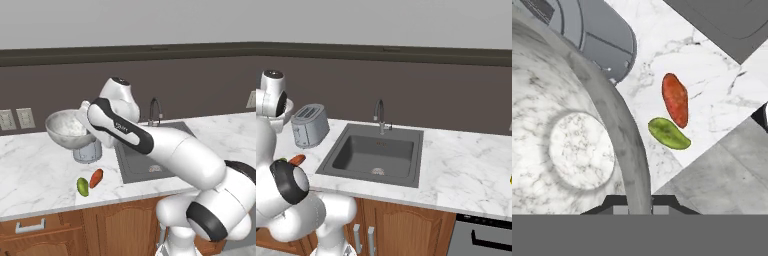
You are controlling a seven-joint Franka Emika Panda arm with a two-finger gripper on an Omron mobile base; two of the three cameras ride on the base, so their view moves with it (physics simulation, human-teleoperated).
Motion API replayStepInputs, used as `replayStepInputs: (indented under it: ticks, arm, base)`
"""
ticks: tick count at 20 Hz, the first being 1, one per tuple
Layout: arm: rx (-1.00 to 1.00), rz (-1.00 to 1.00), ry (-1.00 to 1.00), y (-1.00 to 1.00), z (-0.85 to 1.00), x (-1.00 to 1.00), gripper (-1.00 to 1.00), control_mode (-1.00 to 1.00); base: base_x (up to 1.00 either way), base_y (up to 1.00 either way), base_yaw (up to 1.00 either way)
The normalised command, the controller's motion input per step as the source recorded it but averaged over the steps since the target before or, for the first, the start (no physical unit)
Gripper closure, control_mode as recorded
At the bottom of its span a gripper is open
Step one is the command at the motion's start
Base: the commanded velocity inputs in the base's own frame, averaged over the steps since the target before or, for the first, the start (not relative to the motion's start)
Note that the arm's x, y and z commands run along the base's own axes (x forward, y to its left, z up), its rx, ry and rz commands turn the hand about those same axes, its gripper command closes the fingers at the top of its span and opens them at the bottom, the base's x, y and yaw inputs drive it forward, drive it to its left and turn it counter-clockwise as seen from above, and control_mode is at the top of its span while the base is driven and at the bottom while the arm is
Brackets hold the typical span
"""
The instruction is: Remove the sweet potato and mango from the sink. Then move the bowl and cup from the counter to the sink for washing.
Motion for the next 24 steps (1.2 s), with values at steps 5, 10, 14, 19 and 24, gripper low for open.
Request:
replayStepInputs:
  ticks: [5, 10, 14, 19, 24]
  arm:
    - [0.0, -0.06, 0.0, -0.35, 0.17, -0.21, 1.0, -1.0]
    - [0.0, -0.08, 0.0, -0.34, 0.11, -0.18, 1.0, -1.0]
    - [-0.01, -0.08, 0.02, -0.29, 0.0, -0.08, 1.0, -1.0]
    - [0.0, -0.04, 0.08, -0.33, 0.0, -0.07, 1.0, -1.0]
    - [0.0, -0.05, 0.05, -0.36, 0.0, -0.1, 1.0, -1.0]
  base:
    - [0.0, 0.0, 0.0]
    - [0.0, 0.0, 0.0]
    - [0.0, 0.0, 0.0]
    - [0.0, 0.0, 0.0]
    - [0.0, 0.0, 0.0]
